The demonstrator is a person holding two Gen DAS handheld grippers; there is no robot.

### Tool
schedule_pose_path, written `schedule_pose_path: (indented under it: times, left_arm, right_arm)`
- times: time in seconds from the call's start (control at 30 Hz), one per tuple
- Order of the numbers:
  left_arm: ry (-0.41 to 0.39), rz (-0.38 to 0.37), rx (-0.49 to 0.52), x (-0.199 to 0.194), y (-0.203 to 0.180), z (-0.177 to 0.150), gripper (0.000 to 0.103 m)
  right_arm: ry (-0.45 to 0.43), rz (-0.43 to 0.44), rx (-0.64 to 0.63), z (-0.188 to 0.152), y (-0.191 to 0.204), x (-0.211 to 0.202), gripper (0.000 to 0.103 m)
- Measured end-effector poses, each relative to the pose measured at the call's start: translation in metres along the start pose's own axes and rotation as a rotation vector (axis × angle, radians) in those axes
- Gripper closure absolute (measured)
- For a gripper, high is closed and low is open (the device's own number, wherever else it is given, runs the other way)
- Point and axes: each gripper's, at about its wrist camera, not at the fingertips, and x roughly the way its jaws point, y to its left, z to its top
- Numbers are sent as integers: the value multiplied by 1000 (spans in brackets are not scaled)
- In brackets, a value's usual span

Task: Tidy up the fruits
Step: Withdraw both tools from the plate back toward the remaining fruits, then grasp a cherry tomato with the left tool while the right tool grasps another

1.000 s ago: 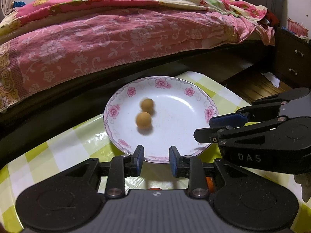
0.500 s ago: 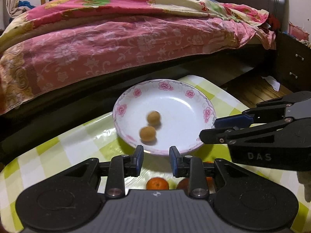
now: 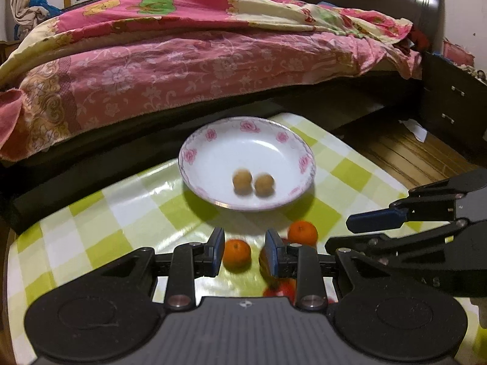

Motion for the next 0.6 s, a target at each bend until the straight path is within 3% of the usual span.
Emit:
schedule_pose_path:
  times: [0.33,0.6]
  left_arm:
    - [66,-29,33,-25,-4,-27,63]
    - [85,-55,41,-20,-6,-33,62]
  right_arm:
    - [83,49,-18,-36,28,-14,70]
    - [127,52,-31,-48,37,3,70]
